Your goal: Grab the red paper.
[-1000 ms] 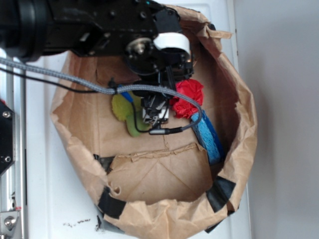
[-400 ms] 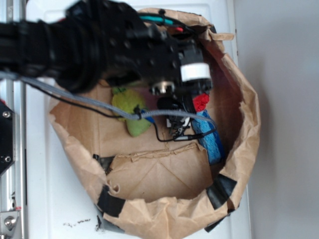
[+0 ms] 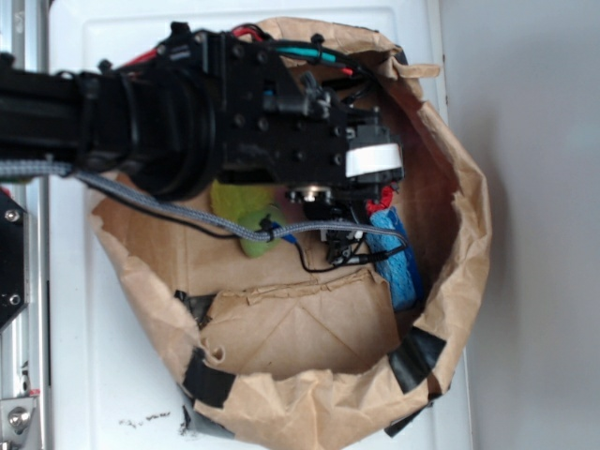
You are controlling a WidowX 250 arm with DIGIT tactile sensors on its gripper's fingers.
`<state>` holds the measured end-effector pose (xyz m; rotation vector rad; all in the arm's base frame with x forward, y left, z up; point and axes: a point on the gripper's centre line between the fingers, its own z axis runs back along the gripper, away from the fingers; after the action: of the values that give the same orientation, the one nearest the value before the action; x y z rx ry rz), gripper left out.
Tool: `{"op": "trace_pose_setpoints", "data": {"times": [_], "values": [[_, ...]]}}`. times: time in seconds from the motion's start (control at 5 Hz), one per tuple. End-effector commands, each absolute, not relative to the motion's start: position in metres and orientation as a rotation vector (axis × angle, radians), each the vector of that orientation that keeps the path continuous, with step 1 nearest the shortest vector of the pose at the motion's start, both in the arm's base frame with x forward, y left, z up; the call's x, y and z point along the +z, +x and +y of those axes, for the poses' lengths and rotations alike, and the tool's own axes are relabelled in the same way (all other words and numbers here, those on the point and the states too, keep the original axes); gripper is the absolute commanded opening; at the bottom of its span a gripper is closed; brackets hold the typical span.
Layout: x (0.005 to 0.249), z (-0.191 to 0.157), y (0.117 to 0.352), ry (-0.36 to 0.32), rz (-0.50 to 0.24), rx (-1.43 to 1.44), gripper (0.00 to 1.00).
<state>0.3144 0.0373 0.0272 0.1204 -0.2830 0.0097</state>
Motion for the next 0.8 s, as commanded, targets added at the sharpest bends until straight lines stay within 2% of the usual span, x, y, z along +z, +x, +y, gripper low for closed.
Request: {"op": "trace_pose_setpoints", "data": {"times": [0.0,0.4,0.6], "values": [[0.060,0.029,0.316,0.061,-0.317,-0.025,0.00],[0.130,0.033,0.273,-0.159,-0.285,-0.137,0.00],[0.152,0.035,0.257,-0.213,-0.275,-0.171,0.00]]}}
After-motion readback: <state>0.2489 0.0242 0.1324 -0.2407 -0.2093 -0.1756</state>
